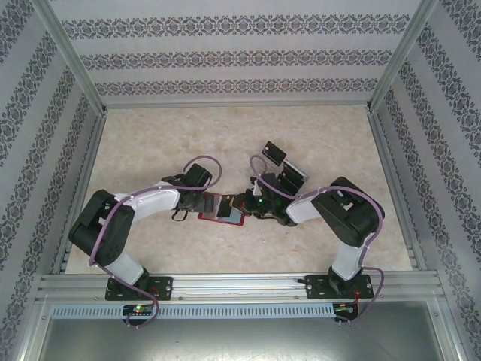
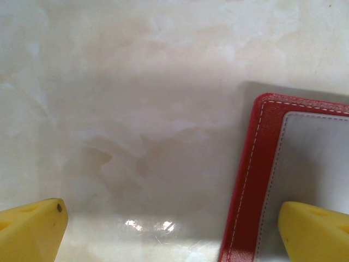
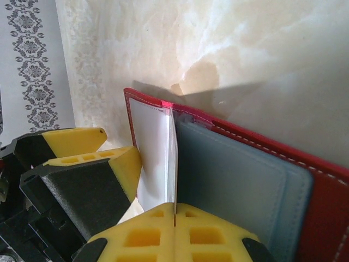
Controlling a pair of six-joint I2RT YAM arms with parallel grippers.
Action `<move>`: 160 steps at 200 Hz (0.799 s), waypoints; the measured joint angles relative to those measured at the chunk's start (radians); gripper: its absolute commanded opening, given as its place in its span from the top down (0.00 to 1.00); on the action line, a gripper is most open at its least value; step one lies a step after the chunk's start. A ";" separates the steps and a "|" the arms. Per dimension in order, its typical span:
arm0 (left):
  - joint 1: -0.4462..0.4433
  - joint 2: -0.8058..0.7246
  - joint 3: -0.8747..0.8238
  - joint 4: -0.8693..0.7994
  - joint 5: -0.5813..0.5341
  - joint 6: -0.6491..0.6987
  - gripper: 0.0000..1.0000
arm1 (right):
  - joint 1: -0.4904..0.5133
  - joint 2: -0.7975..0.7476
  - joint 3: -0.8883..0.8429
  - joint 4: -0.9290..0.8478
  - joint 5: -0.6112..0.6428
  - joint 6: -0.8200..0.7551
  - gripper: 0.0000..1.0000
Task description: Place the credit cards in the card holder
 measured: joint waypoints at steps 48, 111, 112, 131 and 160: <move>0.000 0.000 0.000 0.001 0.000 -0.003 0.00 | 0.006 0.009 0.000 0.026 -0.006 0.007 1.00; 0.000 0.000 0.000 0.001 0.000 -0.003 0.00 | 0.022 0.016 -0.001 0.029 -0.007 0.008 1.00; 0.000 0.000 0.000 0.001 0.000 -0.003 0.00 | 0.022 0.016 -0.002 0.029 -0.007 0.008 1.00; 0.000 0.000 0.000 0.001 0.000 -0.003 0.00 | 0.022 0.016 -0.002 0.029 -0.007 0.008 1.00; 0.000 0.000 0.000 0.001 0.000 -0.003 0.00 | 0.027 0.019 -0.002 0.032 -0.007 0.008 1.00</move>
